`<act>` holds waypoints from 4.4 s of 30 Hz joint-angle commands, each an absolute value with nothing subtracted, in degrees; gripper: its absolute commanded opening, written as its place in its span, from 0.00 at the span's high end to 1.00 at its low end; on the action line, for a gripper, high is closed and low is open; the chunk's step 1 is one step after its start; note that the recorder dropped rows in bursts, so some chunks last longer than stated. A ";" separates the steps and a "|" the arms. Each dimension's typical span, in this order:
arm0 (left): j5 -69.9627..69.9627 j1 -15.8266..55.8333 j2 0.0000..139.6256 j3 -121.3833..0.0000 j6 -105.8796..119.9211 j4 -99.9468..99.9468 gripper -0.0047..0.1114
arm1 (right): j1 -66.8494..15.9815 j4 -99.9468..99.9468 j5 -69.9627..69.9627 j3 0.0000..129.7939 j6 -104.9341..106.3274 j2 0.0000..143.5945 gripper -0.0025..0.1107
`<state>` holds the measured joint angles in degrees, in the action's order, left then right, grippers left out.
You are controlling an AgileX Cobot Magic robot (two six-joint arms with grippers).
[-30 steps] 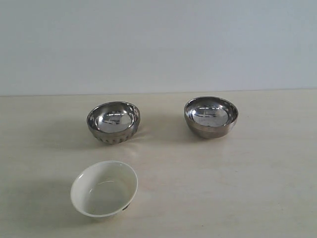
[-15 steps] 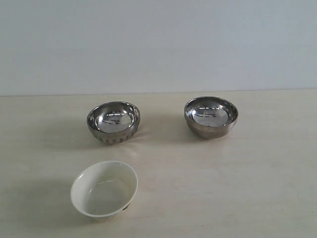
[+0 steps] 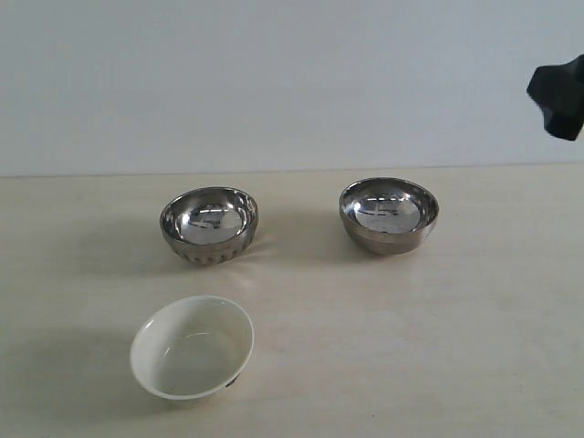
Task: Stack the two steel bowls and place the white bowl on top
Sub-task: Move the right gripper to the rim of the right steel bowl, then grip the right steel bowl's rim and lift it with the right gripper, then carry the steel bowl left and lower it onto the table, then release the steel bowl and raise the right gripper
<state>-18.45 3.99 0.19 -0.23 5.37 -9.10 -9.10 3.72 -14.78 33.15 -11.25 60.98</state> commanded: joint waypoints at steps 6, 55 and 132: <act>-18.07 3.83 0.00 0.00 5.54 -9.17 0.68 | -9.20 2.32 -1.21 46.91 -12.09 80.92 0.07; -18.07 3.83 0.00 0.00 5.54 -9.17 0.68 | -13.22 3.03 6.33 76.68 -12.94 120.51 0.98; -18.07 3.83 0.00 0.00 5.54 -9.17 0.68 | -26.99 5.31 -6.66 56.78 -14.51 111.58 0.93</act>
<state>-18.45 3.99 0.19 -0.23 5.37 -9.10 -26.87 6.21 -6.41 56.42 -14.91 111.68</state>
